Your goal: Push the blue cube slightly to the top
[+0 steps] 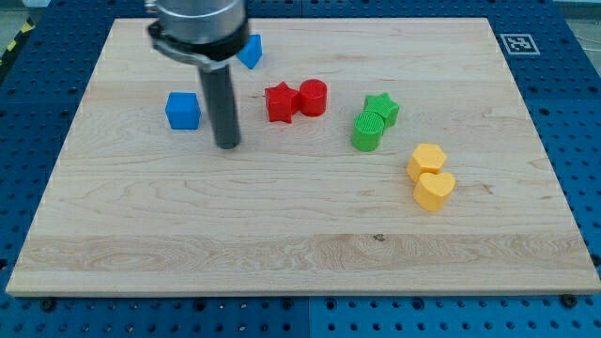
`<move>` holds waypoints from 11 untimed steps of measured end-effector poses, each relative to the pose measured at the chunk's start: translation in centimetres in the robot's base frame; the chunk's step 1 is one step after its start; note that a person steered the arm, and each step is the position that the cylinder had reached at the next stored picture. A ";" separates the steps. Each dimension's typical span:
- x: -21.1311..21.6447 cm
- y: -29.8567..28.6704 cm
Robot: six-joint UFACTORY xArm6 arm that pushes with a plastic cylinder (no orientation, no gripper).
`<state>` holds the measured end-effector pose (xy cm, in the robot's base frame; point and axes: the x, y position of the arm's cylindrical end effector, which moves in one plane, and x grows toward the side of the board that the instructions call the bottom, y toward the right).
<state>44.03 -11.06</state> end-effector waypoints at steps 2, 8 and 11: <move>-2.3 -1.9; -0.1 -7.1; -6.0 -7.2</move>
<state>38.03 -18.26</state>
